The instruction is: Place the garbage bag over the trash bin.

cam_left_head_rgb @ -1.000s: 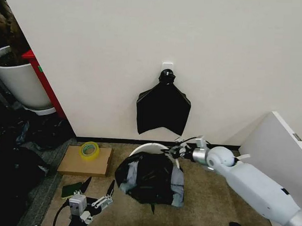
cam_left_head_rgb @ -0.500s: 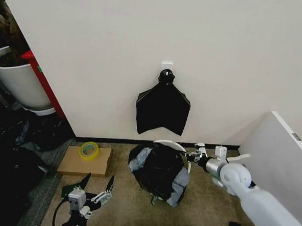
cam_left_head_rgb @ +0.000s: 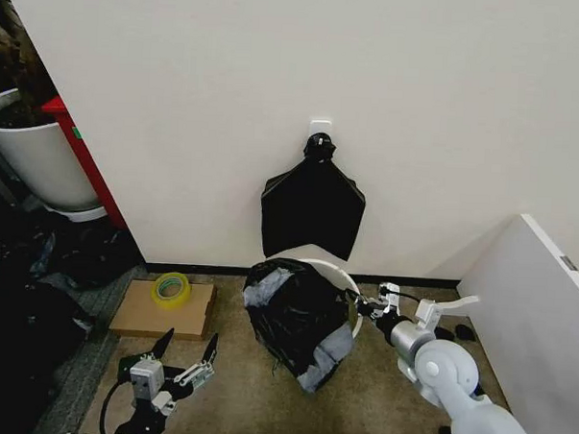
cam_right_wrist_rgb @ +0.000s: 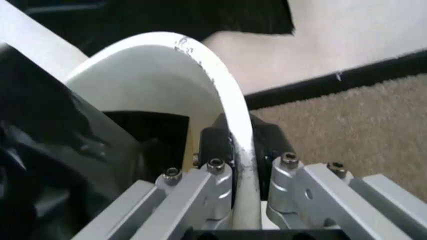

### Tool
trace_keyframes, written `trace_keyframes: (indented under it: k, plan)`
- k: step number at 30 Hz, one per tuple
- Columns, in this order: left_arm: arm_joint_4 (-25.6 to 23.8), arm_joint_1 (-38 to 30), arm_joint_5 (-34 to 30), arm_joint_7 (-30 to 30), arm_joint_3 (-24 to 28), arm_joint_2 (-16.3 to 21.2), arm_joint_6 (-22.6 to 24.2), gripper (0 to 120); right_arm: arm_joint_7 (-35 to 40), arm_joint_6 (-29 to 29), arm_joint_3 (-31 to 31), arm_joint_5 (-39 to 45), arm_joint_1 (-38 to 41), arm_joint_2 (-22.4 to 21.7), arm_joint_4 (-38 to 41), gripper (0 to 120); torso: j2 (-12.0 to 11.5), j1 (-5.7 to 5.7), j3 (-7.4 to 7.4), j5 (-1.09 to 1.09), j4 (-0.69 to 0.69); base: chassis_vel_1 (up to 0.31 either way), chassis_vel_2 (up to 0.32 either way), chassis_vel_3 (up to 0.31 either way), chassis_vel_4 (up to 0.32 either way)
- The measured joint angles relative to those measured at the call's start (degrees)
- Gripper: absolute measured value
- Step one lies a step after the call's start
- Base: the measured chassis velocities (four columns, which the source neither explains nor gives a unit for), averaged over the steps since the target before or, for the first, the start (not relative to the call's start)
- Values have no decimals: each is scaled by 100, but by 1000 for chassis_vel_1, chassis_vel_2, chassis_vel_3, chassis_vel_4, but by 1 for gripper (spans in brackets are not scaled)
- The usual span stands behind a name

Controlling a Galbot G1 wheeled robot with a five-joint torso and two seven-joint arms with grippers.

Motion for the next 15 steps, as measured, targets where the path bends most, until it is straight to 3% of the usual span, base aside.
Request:
trace_keyframes:
  k: [15]
  plan:
    - [-8,18,16,-11,45,79,22,99,277,524,-179,-196,-191,509,-431,3,0,0,1,1,-1,0,0,0,0]
